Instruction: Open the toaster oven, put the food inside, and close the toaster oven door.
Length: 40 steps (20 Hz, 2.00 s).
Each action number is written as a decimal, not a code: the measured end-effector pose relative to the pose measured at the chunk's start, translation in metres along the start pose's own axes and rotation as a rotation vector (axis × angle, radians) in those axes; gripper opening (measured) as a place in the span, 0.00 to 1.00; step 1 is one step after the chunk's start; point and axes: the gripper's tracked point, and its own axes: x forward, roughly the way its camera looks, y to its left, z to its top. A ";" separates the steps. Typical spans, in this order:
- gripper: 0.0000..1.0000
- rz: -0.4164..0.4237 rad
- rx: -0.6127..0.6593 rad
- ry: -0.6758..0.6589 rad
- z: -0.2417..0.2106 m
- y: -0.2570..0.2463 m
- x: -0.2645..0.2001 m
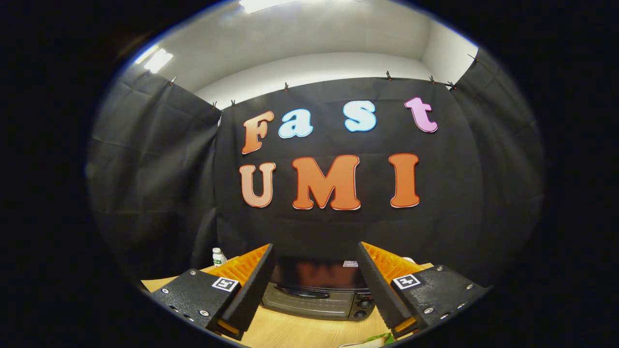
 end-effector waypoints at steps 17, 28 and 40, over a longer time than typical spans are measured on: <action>1.00 -0.052 0.039 0.215 -0.141 0.034 0.105; 1.00 -0.130 0.036 0.258 -0.188 0.026 0.135; 0.90 -0.092 -0.004 0.183 -0.186 0.036 0.101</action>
